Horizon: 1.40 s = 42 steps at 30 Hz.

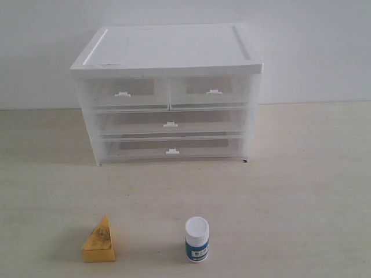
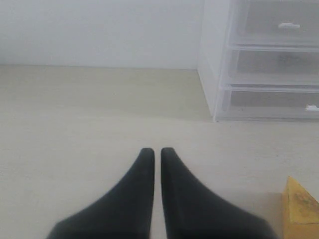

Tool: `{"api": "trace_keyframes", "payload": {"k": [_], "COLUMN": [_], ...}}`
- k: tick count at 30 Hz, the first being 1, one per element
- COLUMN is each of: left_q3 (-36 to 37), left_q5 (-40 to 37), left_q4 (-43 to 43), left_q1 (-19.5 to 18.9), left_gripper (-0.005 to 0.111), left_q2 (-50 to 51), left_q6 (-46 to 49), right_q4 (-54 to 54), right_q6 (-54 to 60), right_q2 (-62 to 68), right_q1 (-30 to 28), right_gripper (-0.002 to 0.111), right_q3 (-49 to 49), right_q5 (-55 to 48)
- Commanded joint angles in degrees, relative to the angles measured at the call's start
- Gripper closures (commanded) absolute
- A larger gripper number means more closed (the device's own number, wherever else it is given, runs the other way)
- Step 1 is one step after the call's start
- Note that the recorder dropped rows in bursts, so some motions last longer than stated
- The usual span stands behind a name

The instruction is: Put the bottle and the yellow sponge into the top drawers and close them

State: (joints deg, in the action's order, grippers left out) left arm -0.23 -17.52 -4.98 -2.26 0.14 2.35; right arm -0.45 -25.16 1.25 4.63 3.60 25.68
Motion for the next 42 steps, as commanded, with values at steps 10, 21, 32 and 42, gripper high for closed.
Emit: {"api": "trace_keyframes", "payload": {"k": [10, 21, 32, 42], "left_q3": [0.23, 0.23, 0.23, 0.23], "left_q5": [0.8, 0.8, 0.8, 0.8], "left_q4": [0.06, 0.06, 0.06, 0.06], "left_q1": [0.19, 0.19, 0.19, 0.19], "left_gripper": [0.103, 0.103, 0.103, 0.103], "left_q2": [-0.14, -0.14, -0.14, -0.14], "left_q6": [0.29, 0.29, 0.29, 0.29], "right_q4": [-12.64, -38.48, -40.56, -23.67], "right_q6": [-13.89, -39.02, -39.88, -32.95], "right_q2": [32.88, 63.4, 82.57, 93.53], "right_q1": [-0.09, -0.09, 9.38, 18.31], "right_gripper": [0.108, 0.108, 0.108, 0.108], "right_q3": [17.52, 30.61, 30.71, 30.71], "right_q5": [19.11, 25.89, 32.8, 31.83]}}
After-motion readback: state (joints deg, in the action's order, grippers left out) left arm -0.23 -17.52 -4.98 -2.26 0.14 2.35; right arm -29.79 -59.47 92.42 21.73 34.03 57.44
